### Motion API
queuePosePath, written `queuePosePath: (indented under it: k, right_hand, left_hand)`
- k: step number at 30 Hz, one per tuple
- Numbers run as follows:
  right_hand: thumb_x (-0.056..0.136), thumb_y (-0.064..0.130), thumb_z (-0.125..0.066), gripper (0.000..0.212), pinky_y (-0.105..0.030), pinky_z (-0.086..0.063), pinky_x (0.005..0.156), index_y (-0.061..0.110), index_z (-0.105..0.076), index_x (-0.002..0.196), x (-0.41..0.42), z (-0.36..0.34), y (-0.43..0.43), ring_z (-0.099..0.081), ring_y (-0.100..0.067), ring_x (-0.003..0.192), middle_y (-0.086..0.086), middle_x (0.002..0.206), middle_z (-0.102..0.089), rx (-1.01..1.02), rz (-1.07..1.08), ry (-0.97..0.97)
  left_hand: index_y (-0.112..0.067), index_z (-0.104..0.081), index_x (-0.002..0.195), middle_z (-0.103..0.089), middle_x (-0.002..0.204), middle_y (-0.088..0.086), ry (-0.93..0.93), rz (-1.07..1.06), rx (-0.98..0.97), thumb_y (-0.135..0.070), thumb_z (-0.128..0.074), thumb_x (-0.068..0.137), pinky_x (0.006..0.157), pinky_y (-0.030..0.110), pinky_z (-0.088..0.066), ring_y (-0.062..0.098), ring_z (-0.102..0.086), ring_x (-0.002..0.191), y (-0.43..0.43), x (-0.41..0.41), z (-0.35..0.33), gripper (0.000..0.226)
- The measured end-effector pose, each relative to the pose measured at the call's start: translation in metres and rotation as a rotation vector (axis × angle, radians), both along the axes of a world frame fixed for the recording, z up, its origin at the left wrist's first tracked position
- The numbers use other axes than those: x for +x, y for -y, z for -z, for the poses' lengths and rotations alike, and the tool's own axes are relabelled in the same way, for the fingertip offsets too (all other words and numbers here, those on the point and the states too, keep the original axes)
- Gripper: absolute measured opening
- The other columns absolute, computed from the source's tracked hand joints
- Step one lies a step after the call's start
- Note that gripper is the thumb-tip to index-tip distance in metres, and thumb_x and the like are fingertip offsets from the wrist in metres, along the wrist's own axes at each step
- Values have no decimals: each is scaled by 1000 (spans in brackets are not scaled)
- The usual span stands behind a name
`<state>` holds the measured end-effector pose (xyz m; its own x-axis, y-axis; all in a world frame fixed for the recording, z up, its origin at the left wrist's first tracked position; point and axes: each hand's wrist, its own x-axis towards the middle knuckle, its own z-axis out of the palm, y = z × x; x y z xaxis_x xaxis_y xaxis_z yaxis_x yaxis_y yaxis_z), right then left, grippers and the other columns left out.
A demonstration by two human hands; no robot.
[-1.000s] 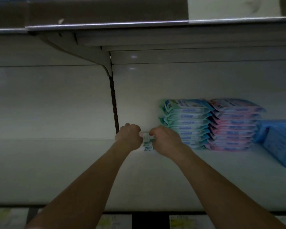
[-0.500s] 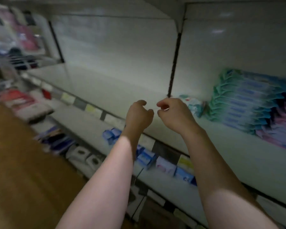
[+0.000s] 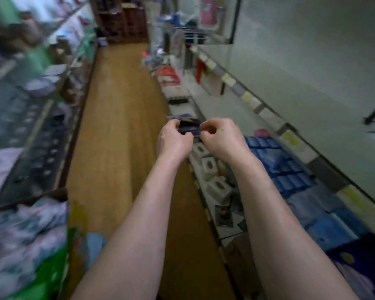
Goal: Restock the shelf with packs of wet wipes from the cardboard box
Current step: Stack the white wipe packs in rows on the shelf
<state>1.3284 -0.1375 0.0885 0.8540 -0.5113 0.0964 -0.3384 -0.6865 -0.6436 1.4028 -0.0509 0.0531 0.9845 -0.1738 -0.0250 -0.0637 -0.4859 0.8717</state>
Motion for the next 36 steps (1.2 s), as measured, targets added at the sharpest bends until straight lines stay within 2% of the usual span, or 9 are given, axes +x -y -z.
queuePosePath:
  k: [7,14,20,23,25,28,30,33,36]
  right_hand:
    - [93,24,-54,25,-38,-50,93,22,-67,115,48,20,-141,-60,-22,108,-1,115,-67,21,-366,-78]
    - [93,20,-52,27,-37,-50,91,20,-66,116,76,42,-285,-59,-24,107,-3,116,-65,73,-622,-183]
    - [91,21,-52,25,-27,-45,73,25,-68,111,101,74,-374,-61,-27,97,-6,106,-66,129,-662,-282]
    - [93,19,-51,28,-27,-44,69,24,-67,115,115,95,-401,-59,-24,86,-5,104,-65,141,-682,-339]
    - [93,19,-51,28,-26,-43,71,24,-67,116,124,110,-415,-57,-22,86,-5,106,-65,128,-700,-380]
    - [95,19,-52,28,-27,-46,80,22,-67,117,136,136,-436,-58,-22,96,-6,118,-65,124,-745,-463]
    - [96,19,-51,28,-30,-47,85,19,-66,119,144,157,-451,-59,-23,101,-7,121,-64,128,-810,-544]
    - [96,18,-50,30,-37,-48,93,18,-65,122,156,192,-473,-57,-27,113,-8,127,-61,105,-898,-638]
    - [97,14,-47,34,-32,-48,84,17,-60,128,166,226,-490,-56,-29,113,-9,132,-57,57,-975,-755]
  left_hand:
    - [-22,-48,136,-60,126,6,-58,-375,55,-26,-61,88,96,40,-48,25,-58,112,-161,10,18,50]
    - [-17,-49,136,-60,126,8,-184,-573,8,-22,-62,87,98,41,-47,27,-57,114,-319,11,41,51]
    - [-19,-56,129,-60,126,4,-274,-660,7,-25,-63,84,95,40,-49,27,-60,108,-426,19,76,46]
    - [-25,-56,128,-60,126,1,-340,-702,9,-32,-60,84,80,34,-52,19,-61,89,-466,21,93,45]
    - [-19,-58,123,-60,122,3,-390,-736,-47,-26,-60,88,68,28,-47,14,-57,79,-483,21,103,36]
    - [-20,-55,100,-58,92,-3,-464,-782,-79,-18,-57,92,65,27,-41,12,-51,73,-501,21,122,9]
    - [-20,-57,110,-50,95,-5,-509,-794,-104,-17,-55,94,75,27,-37,15,-47,84,-511,21,135,17]
    - [-10,-56,127,-48,106,-1,-570,-823,-126,-13,-54,94,79,25,-36,14,-45,93,-522,25,159,34]
    - [-11,-47,139,-56,125,0,-665,-908,-157,-20,-59,93,87,34,-50,22,-57,105,-533,30,187,49]
